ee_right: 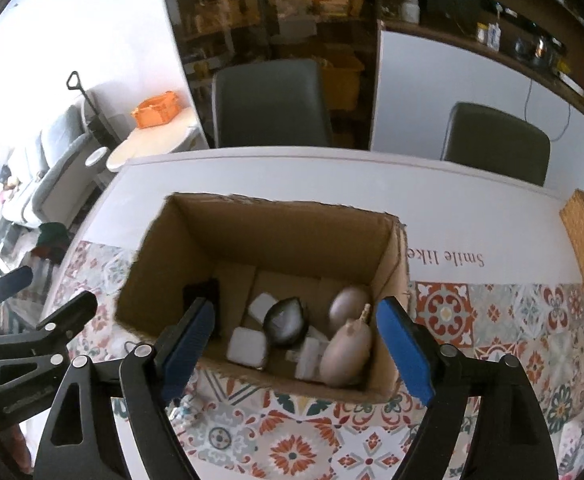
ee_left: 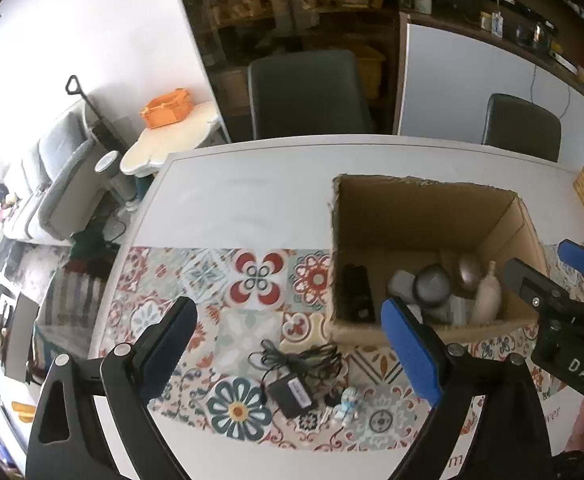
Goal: Organize rigid objects
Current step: 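Open left gripper dropping puck into box while right gripper releases pink lamp, then move right gripper to white astronaut figurine while left gripper approaches black power adapter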
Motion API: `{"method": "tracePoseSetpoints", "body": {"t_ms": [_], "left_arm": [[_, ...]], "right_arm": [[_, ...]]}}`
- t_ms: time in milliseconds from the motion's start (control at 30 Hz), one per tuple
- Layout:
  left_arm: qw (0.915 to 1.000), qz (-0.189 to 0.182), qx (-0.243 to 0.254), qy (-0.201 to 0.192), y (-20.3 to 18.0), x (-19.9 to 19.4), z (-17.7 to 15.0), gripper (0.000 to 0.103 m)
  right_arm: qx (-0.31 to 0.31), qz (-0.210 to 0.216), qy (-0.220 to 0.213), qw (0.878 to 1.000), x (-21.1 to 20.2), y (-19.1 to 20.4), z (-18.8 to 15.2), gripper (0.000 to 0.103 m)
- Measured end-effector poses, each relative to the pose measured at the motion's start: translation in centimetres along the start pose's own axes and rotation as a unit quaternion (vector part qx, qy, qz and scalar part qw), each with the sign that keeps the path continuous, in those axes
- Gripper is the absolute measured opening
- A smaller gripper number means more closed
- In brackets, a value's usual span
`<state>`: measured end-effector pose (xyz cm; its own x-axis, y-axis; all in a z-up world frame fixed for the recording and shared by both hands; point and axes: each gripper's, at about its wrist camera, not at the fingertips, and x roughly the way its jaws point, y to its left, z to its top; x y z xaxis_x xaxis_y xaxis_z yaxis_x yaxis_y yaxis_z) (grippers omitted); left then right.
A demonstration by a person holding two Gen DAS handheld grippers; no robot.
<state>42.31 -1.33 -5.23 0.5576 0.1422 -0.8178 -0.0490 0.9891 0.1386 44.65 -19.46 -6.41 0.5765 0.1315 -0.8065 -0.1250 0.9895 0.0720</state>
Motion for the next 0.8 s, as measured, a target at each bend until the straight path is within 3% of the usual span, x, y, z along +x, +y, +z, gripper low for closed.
{"method": "tracePoseSetpoints", "body": {"t_ms": [133, 367, 800], "left_arm": [[0.9998, 0.01, -0.008, -0.013, 0.9, -1.8, -1.2, 0.101], [0.9993, 0.017, -0.028, -0.02, 2.6, -3.6, -3.8, 0.101], [0.999, 0.029, -0.021, -0.029, 5.9, -2.9, -8.8, 0.101]], "right_arm": [[-0.013, 0.013, -0.019, 1.0, -2.1, 1.3, -1.0, 0.083], [-0.025, 0.037, -0.036, 0.998, -4.2, 3.1, -3.4, 0.083], [-0.008, 0.046, -0.018, 0.999, -3.1, 6.5, -7.9, 0.083]]}}
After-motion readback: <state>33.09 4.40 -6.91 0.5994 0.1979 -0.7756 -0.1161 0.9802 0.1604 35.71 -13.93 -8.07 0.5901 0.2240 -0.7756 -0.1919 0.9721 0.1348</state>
